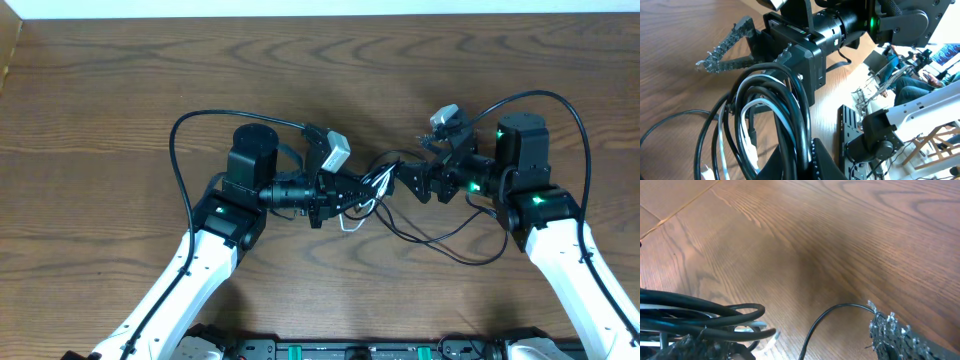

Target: Untangle cables

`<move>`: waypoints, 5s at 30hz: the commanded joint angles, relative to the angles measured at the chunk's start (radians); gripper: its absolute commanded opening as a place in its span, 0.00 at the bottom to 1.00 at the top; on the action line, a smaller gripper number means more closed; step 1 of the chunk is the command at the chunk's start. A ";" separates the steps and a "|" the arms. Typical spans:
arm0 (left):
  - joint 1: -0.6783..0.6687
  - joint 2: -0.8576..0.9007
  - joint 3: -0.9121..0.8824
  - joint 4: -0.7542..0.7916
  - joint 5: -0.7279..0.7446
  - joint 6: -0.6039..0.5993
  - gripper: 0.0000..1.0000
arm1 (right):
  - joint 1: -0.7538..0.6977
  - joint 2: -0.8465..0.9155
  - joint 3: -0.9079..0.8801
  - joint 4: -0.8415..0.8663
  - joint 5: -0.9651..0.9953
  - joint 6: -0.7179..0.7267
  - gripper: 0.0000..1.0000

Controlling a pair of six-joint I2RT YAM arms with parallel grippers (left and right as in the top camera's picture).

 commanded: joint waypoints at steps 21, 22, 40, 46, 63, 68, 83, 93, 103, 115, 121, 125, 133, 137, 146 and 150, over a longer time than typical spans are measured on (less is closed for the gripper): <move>-0.043 0.000 0.016 0.014 -0.089 -0.004 0.08 | 0.000 -0.005 0.006 0.032 -0.075 0.009 0.87; -0.048 0.000 0.016 0.017 -0.075 -0.005 0.08 | 0.002 -0.005 0.006 0.032 -0.075 0.006 0.88; 0.011 0.000 0.016 -0.019 -0.151 -0.042 0.08 | 0.008 -0.005 0.006 -0.014 0.034 0.007 0.86; 0.010 0.000 0.016 0.064 0.054 -0.042 0.08 | 0.008 -0.005 0.006 -0.013 0.034 0.007 0.87; 0.009 0.000 0.016 0.064 0.073 -0.042 0.07 | 0.011 -0.005 0.006 -0.010 -0.008 -0.014 0.91; 0.009 0.000 0.016 0.064 0.069 -0.042 0.08 | 0.011 -0.005 0.006 -0.011 -0.130 -0.102 0.92; -0.033 0.000 0.016 0.065 0.069 -0.042 0.08 | 0.050 -0.005 0.006 0.042 -0.150 -0.102 0.94; -0.088 0.000 0.016 0.065 0.069 -0.042 0.08 | 0.050 -0.005 0.006 0.051 -0.146 -0.098 0.77; -0.090 0.000 0.016 0.064 0.041 -0.037 0.08 | 0.050 -0.005 0.006 0.054 -0.152 -0.098 0.75; -0.087 0.000 0.016 0.050 -0.010 -0.038 0.08 | 0.049 -0.005 0.006 0.126 -0.240 -0.064 0.74; -0.087 0.000 0.016 0.050 -0.010 -0.038 0.08 | 0.049 -0.005 0.006 0.126 -0.241 -0.064 0.38; -0.087 0.000 0.016 0.050 -0.010 -0.038 0.08 | 0.049 -0.005 0.006 0.125 -0.240 -0.064 0.15; -0.080 0.000 0.016 0.050 -0.010 -0.038 0.08 | 0.049 -0.005 0.006 0.125 -0.240 -0.064 0.01; -0.064 0.000 0.016 0.049 -0.010 -0.038 0.15 | 0.049 -0.005 0.006 0.121 -0.237 -0.064 0.01; 0.001 0.000 0.016 0.048 -0.010 -0.039 0.67 | 0.044 -0.005 0.006 0.112 -0.221 -0.064 0.01; 0.001 0.000 0.016 0.049 -0.010 -0.039 0.74 | 0.019 -0.005 0.006 0.078 -0.219 -0.065 0.01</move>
